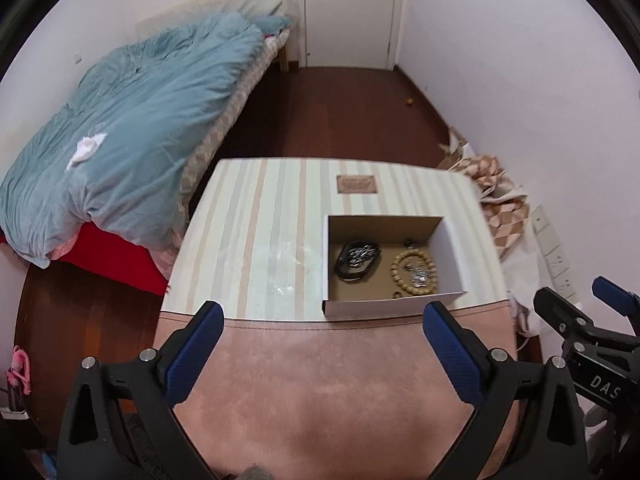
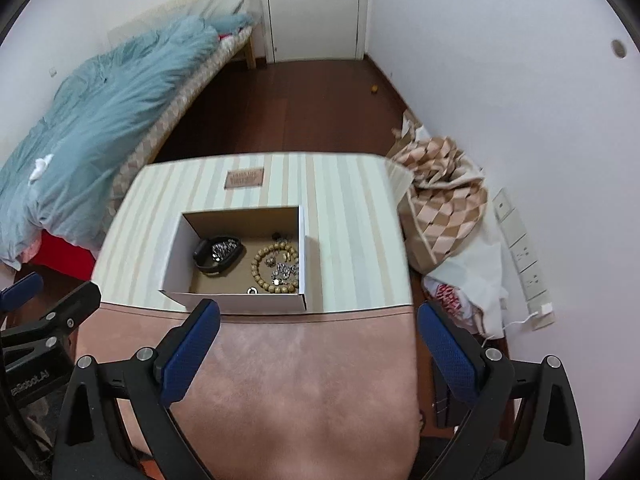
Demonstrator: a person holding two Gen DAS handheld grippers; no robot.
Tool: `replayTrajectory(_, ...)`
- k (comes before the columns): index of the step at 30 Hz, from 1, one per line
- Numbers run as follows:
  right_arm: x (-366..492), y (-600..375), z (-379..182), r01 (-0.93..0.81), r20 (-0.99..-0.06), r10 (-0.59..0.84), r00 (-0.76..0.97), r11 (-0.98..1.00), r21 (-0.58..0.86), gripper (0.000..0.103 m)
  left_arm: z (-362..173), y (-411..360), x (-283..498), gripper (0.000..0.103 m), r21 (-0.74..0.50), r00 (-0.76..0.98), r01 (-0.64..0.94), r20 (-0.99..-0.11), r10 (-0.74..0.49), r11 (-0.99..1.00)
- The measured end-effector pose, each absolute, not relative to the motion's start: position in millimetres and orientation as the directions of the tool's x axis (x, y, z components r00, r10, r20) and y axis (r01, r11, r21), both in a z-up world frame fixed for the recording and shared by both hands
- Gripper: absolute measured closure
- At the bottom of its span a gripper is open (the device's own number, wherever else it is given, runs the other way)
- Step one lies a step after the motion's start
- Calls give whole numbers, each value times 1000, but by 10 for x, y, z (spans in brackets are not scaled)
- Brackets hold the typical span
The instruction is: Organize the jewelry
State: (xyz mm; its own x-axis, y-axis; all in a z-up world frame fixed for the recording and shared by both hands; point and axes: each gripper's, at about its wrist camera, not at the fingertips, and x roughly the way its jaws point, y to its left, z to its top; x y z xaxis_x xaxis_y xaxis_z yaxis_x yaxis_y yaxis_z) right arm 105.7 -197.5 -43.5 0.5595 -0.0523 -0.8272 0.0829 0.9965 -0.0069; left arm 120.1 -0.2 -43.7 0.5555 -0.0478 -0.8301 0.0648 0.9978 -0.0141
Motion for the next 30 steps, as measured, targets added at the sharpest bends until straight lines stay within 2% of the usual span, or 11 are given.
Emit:
replayTrajectory(9, 481, -1917, 424, 79, -745, -72, 663, 997, -26, 3, 331, 48, 683, 1, -41, 644, 64, -761, -73, 997)
replayTrajectory(16, 126, -1901, 868, 84, -706, -79, 704, 996, -27, 3, 663, 79, 412, 1, -44, 660, 72, -747, -80, 996)
replayTrajectory(21, -65, -1855, 1059, 80, -684, -78, 725, 996, -29, 2, 791, 59, 267, 1, -32, 667, 84, -741, -80, 996)
replayTrajectory(30, -188, -1873, 1121, 83, -697, -72, 714, 996, -18, 1, 838, 112, 175, 1, -40, 662, 62, -746, -71, 997)
